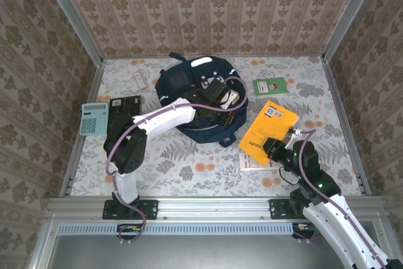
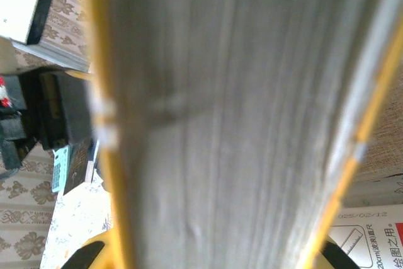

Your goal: Pack the student bag

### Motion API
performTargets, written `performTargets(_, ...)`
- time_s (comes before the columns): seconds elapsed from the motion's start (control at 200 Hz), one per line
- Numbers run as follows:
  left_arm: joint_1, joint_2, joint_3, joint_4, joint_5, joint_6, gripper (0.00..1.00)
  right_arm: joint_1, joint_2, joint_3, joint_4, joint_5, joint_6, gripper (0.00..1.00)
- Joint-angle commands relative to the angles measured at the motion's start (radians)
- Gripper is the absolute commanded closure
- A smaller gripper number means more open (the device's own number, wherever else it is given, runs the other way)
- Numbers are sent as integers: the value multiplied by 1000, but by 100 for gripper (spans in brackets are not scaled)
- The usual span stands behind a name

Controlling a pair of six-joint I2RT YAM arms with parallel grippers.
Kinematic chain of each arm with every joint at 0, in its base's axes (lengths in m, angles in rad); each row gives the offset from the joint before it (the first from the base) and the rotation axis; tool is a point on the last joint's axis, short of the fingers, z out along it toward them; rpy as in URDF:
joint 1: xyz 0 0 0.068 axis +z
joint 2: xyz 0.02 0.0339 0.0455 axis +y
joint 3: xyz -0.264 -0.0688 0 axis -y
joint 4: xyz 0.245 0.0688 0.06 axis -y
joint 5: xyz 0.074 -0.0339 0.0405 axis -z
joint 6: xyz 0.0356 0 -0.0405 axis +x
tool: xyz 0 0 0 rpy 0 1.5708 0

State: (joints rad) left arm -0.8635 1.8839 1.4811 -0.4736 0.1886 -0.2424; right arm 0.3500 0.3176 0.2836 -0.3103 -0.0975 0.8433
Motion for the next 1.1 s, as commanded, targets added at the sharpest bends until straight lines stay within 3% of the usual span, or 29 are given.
performTargets(0.0,17,-5,-24,57,20,-15,83,-5,-5,-3,111,-28,-4,100)
performTargets(0.245,-1,63,3,87,27,-28,81,-5,-25,-1,73,-11,-9,100)
performTargets(0.325,-12,92,36,81,28,-21,74,-4,-55,7,24,13,-13,100)
performTargets(0.39,-28,116,70,66,6,-12,67,-4,-95,12,-29,44,-17,100)
performTargets(0.615,-63,212,179,-5,-90,34,60,-7,-207,31,-168,113,-23,100)
performTargets(0.835,-78,249,204,-31,-209,76,56,-9,-236,26,-173,116,-23,100)
performTargets(0.885,-84,262,217,-49,-218,89,52,-8,-235,24,-168,114,-22,100)
performTargets(1.01,-100,283,231,-71,-245,110,55,-9,-232,22,-160,110,-21,100)
performTargets(1.095,-102,277,226,-64,-254,108,74,-10,-225,19,-152,104,-22,100)
